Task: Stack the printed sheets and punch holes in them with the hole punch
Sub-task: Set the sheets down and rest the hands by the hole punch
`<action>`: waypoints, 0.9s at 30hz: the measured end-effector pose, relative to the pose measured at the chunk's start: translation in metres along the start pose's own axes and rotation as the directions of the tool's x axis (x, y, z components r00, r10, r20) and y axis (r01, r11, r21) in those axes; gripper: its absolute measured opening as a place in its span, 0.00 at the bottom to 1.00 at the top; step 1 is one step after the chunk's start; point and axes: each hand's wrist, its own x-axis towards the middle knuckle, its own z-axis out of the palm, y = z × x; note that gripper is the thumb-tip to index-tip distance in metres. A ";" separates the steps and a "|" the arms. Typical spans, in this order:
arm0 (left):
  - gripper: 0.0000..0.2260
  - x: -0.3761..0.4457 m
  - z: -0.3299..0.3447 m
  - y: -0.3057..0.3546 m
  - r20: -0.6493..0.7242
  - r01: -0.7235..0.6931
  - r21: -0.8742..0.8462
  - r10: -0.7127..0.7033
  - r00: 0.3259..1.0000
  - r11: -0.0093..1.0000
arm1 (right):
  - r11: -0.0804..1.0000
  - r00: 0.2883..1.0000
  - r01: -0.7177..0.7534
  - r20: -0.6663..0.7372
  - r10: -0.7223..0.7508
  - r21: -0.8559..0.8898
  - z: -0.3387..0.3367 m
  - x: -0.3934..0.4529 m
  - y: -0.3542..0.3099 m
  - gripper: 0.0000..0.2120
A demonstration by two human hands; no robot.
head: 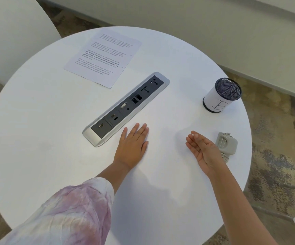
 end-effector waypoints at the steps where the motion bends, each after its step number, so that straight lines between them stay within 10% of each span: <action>1: 0.21 0.000 0.000 0.000 -0.001 -0.001 -0.005 0.001 1.000 1.000 | 1.000 1.000 -0.002 0.008 0.002 0.014 0.001 0.000 0.000 0.08; 17: 0.21 0.001 0.001 -0.001 0.003 0.008 -0.005 -0.008 1.000 1.000 | 0.928 0.979 0.203 -0.069 -0.191 0.312 0.029 0.005 -0.077 0.14; 27: 0.22 0.001 0.000 -0.001 0.028 0.006 -0.013 -0.006 1.000 1.000 | 0.943 0.895 0.250 -0.319 -0.312 -0.220 0.044 0.063 -0.161 0.14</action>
